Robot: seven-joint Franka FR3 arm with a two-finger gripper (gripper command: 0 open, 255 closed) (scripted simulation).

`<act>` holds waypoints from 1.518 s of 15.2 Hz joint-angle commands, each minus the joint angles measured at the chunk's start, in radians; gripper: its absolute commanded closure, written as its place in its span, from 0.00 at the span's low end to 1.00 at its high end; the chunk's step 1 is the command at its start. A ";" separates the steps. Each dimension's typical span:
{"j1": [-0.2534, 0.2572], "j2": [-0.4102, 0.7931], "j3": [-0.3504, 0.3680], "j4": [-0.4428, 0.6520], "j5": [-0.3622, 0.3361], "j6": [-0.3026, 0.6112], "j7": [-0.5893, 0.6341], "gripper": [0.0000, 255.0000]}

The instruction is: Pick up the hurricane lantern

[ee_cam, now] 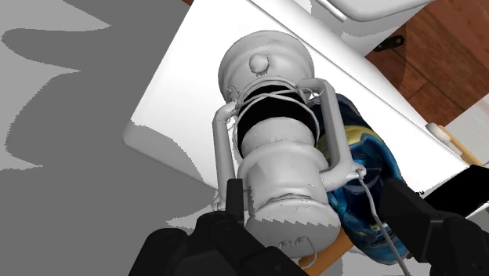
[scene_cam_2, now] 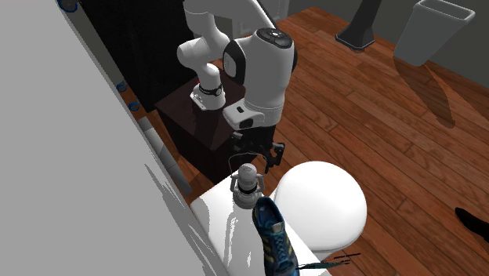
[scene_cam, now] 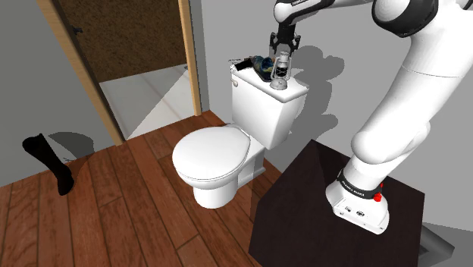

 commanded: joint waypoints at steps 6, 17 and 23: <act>0.000 0.003 0.000 0.002 0.001 -0.001 0.001 1.00; 0.002 -0.009 0.003 0.119 0.013 -0.128 -0.026 1.00; 0.003 -0.005 0.004 0.193 0.019 -0.197 -0.040 1.00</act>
